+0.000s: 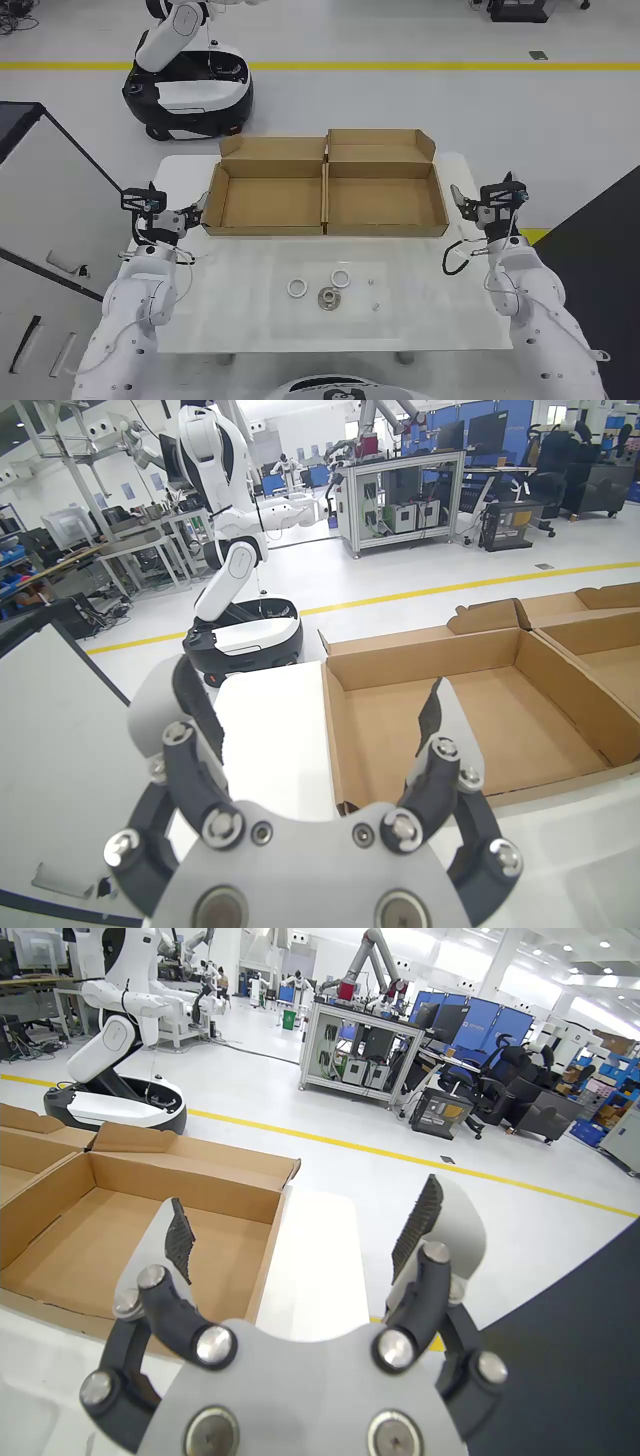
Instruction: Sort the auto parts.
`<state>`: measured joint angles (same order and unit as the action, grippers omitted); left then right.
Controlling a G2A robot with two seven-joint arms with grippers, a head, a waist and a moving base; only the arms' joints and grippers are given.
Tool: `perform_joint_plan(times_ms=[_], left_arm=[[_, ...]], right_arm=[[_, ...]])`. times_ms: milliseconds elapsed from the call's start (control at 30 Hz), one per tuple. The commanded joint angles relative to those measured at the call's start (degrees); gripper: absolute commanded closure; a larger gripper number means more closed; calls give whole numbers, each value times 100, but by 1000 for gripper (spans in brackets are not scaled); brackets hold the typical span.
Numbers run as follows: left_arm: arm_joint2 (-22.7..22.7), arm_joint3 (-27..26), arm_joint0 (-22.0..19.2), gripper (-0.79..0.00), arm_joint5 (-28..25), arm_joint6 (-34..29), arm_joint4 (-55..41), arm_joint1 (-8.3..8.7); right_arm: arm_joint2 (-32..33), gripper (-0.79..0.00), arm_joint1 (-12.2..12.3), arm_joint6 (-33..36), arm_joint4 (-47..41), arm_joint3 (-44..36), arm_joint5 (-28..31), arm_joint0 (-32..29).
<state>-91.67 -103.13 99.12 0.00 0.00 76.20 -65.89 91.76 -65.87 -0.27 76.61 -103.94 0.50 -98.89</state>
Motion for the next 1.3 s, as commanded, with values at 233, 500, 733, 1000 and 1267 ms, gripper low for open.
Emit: perform_joint_plan(times_ms=[233,500,733,1000,1267], left_arm=[[0,0,0,-785,0,0,0,0],[0,0,0,-785,0,0,0,0],[0,0,0,-785,0,0,0,0],[0,0,0,-785,0,0,0,0],[0,0,0,-785,0,0,0,0]], right_arm=[[366,-785,104,611,-67,-957,1543,142],[738,-785,297,2347,-602,-1621,3828,690],[486,-785,476,4440,-1778,-1872,5091,1322],[-589,-785,869,5521,-2679,-1841,4885,2251],[-2289,-785,1455,6192,-3614,-1687,4215,3412]])
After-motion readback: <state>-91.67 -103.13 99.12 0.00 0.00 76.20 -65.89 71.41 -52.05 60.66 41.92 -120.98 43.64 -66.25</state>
